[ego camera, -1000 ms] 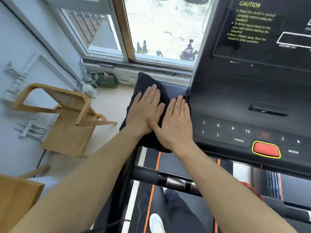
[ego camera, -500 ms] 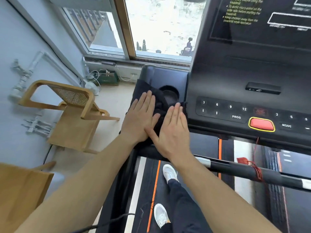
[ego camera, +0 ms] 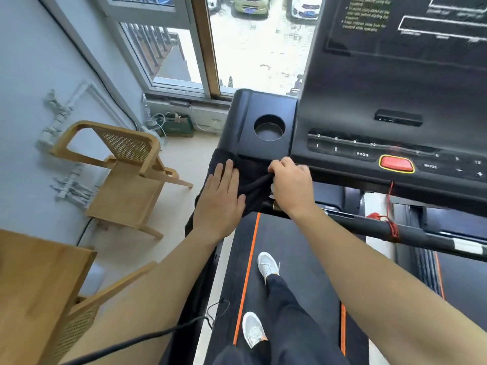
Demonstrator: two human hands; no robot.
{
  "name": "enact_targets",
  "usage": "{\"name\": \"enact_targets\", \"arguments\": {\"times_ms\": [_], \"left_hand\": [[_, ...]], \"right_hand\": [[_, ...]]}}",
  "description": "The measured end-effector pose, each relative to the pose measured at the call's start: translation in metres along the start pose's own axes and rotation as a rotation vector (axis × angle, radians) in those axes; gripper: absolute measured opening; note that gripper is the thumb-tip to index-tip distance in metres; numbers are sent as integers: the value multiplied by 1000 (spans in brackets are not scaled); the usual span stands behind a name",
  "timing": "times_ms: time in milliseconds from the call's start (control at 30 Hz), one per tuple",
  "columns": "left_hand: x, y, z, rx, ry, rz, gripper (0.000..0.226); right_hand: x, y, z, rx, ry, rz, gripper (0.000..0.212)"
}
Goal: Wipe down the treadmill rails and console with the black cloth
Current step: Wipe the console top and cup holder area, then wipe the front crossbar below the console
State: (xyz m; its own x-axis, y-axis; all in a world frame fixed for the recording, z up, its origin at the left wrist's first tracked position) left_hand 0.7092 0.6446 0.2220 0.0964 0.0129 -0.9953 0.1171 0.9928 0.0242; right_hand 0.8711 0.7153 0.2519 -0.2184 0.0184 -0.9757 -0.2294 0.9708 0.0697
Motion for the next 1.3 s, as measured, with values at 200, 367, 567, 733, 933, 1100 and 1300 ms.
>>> {"name": "enact_targets", "arguments": {"times_ms": [200,367,567,733,933,1100,1300], "left_hand": [[-6,-34,30,22,-203,-1,62],[-8,-21,52,85,-278,-39,56],[9,7,46,274,-54,-125,62],[19,29,44,277,41,-121,31],[21,62,49,303,208,-402,20],[13,90,51,259,13,-895,31],[21,57,52,260,125,-376,9]], "right_hand": [[-45,-44,18,29,312,19,19],[-75,-58,52,91,135,164,23],[-45,-56,65,153,-198,16,33],[2,-62,24,-64,-60,-340,49],[37,-19,8,-10,-94,-490,16],[43,12,18,-48,132,-990,33],[47,-11,16,-91,-37,-506,20]]}}
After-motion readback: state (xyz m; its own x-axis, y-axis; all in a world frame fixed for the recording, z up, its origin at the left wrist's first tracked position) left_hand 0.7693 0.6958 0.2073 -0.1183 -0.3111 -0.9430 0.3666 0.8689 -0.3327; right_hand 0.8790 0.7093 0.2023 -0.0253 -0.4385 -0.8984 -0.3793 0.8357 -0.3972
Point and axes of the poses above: each hand's wrist, its own y-axis towards the middle knuckle, its own x-axis out of the palm, z = x × y, the point moved 3 cm from there along y, towards the middle knuckle, and after that the axes turned 4 degrees about x, right-handed, at the moved point
